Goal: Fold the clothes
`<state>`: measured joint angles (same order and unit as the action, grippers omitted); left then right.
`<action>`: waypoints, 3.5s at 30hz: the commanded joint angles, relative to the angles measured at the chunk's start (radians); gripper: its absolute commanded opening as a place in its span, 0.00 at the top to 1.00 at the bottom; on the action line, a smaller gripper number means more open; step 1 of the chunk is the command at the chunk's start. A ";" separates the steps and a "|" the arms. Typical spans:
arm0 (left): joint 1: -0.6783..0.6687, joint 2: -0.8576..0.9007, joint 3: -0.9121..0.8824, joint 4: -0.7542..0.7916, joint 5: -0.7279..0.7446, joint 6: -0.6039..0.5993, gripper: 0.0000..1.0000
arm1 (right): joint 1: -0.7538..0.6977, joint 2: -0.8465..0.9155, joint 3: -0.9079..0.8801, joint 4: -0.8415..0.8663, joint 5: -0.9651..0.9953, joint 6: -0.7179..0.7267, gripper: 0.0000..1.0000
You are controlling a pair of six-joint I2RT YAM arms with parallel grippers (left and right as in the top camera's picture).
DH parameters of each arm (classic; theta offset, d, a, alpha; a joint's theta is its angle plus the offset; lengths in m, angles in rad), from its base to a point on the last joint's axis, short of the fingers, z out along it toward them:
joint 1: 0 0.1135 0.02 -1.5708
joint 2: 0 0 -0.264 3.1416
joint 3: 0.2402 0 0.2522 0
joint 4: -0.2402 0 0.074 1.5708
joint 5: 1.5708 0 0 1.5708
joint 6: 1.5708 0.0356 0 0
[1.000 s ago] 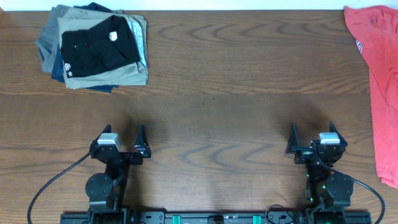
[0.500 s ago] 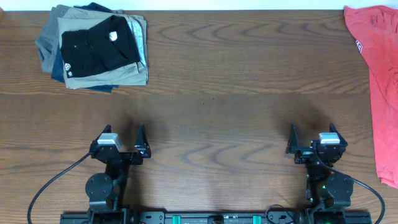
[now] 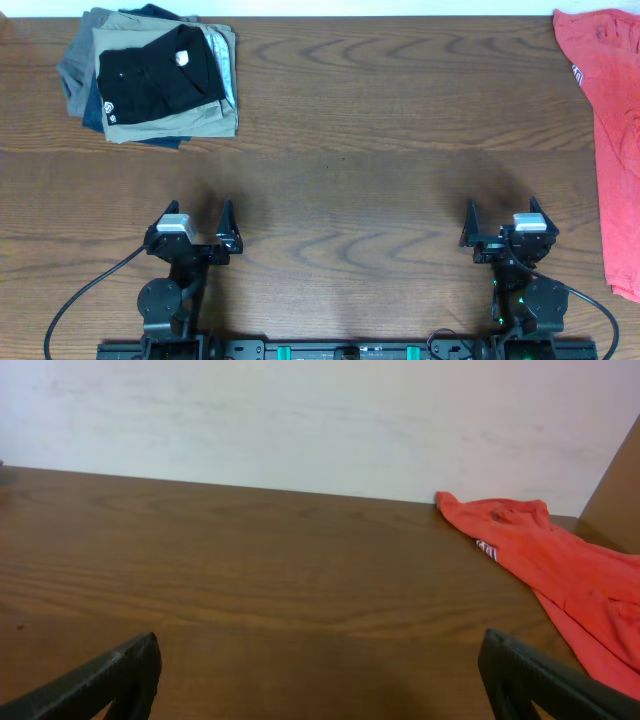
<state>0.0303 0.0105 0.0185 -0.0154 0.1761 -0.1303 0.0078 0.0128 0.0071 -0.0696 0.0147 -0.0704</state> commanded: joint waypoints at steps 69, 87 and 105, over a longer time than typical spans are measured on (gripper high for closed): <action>0.004 0.001 -0.014 -0.036 0.011 0.006 0.02 | 0.012 0.001 0.003 0.534 -1.076 0.661 0.01; 0.004 0.001 -0.014 -0.036 0.011 0.006 0.02 | -0.242 0.665 0.669 0.221 -0.968 0.300 0.01; 0.004 0.001 -0.014 -0.036 0.011 0.006 0.02 | -0.290 1.363 1.607 -0.573 -0.050 -0.197 0.01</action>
<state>0.0303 0.0120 0.0212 -0.0193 0.1764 -0.1299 -0.2855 1.3315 1.5391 -0.6083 -0.4377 -0.1280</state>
